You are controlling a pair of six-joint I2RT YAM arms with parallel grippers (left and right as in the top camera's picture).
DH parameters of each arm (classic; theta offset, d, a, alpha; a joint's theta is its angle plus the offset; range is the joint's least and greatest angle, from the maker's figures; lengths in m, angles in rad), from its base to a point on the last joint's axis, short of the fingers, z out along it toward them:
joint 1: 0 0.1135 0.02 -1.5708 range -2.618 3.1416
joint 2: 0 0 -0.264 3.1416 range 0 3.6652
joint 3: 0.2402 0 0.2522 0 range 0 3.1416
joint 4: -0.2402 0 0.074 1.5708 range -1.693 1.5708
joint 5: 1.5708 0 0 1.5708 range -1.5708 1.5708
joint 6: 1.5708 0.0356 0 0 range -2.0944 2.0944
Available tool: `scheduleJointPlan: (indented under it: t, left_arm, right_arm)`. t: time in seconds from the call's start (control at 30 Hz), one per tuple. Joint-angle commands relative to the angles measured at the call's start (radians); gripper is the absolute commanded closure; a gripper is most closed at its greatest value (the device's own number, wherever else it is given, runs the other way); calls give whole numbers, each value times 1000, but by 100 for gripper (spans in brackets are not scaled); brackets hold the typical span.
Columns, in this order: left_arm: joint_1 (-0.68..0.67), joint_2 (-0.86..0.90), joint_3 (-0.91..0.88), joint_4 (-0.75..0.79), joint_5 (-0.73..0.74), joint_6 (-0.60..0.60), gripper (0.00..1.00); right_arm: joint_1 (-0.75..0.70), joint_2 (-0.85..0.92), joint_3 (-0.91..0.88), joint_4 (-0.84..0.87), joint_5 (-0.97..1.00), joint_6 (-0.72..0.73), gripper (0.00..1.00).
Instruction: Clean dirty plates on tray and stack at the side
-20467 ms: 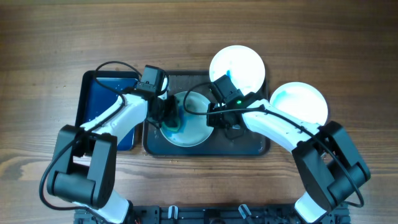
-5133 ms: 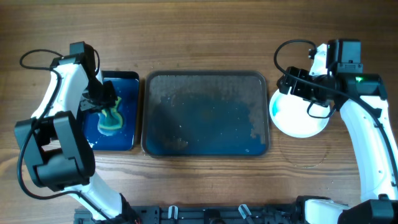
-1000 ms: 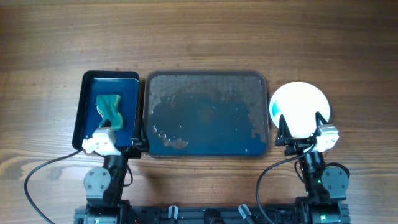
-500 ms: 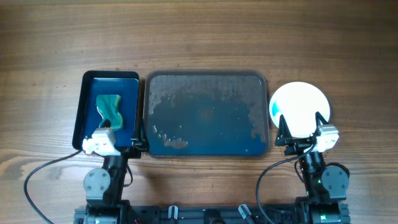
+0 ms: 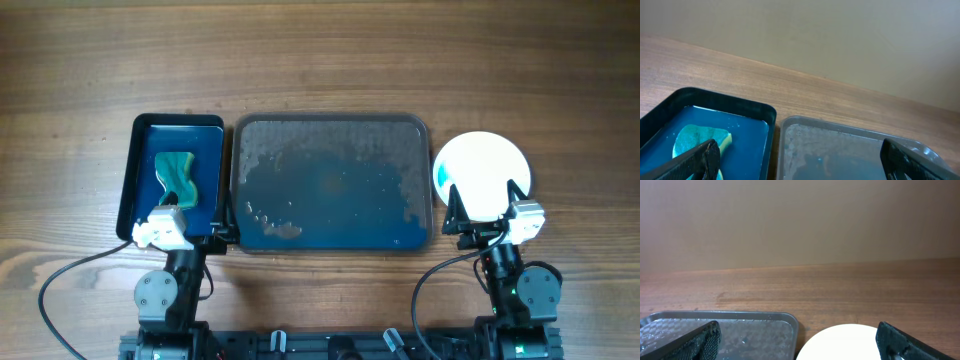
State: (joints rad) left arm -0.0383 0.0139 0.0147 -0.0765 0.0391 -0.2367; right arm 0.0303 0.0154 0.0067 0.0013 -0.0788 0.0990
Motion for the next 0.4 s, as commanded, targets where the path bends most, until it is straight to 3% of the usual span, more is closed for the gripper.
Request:
scheduleJointPlan:
  t: [0.0, 0.37]
  left_arm:
    - [-5, -8, -9, 2, -10, 24, 0]
    - [-5, -8, -9, 2, -10, 24, 0]
  right_arm:
    - [5, -8, -2, 5, -16, -18, 0]
    - [5, -8, -2, 5, -16, -18, 0]
